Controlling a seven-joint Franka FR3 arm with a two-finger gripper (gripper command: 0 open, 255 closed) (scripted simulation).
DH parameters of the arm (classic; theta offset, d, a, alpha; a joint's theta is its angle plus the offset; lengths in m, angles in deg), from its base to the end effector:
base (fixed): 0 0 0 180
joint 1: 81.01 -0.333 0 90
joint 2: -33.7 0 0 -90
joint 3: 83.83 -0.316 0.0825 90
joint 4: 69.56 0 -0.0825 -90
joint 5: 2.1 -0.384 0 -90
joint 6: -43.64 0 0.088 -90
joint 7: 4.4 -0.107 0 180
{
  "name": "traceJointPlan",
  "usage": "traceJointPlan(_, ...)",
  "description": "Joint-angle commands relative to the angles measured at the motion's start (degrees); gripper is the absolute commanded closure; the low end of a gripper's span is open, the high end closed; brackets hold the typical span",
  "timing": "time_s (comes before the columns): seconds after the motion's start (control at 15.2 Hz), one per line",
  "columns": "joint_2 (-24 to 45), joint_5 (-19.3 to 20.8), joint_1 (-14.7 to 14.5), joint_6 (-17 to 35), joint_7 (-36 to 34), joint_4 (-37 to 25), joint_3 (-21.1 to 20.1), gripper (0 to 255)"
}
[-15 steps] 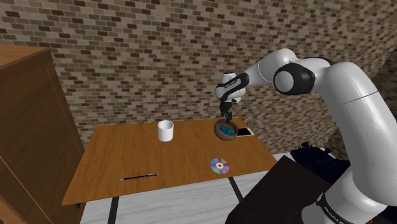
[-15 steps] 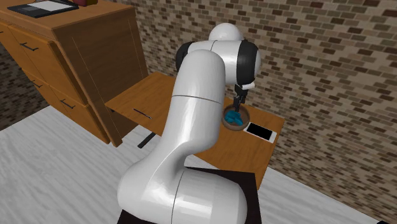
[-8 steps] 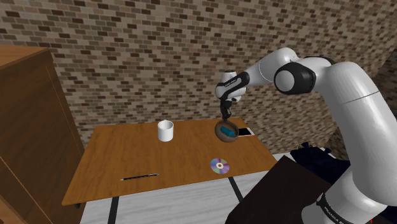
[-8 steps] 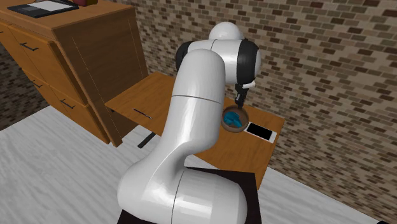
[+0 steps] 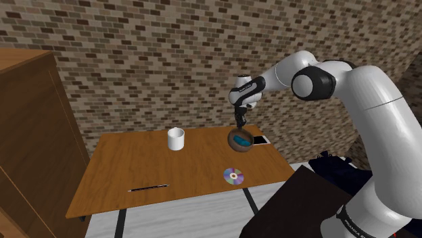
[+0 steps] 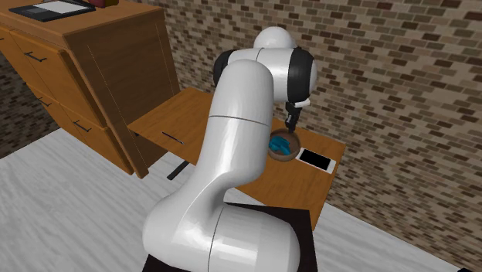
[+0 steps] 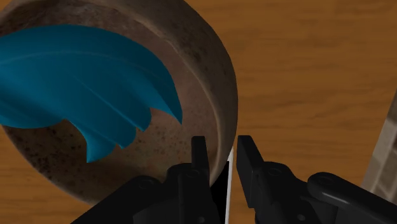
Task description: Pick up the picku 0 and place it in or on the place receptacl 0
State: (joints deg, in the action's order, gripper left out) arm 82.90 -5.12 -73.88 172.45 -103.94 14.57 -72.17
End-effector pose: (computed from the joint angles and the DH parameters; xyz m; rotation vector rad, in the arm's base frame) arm 0.6804 -0.2046 0.1690 1.5828 -2.5639 0.0422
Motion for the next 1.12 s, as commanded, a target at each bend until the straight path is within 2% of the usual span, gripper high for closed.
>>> traceJointPlan(0.0, -0.7, 0.1, -0.2, -0.6, 0.0, 0.4, 0.0, 255)
traceJointPlan(0.92, -7.5, 0.9, -0.8, -7.0, 0.2, 0.9, 0.8, 255)
traceJointPlan(1.06, -11.1, 1.3, -0.2, -5.3, 1.6, 6.1, 1.4, 255)
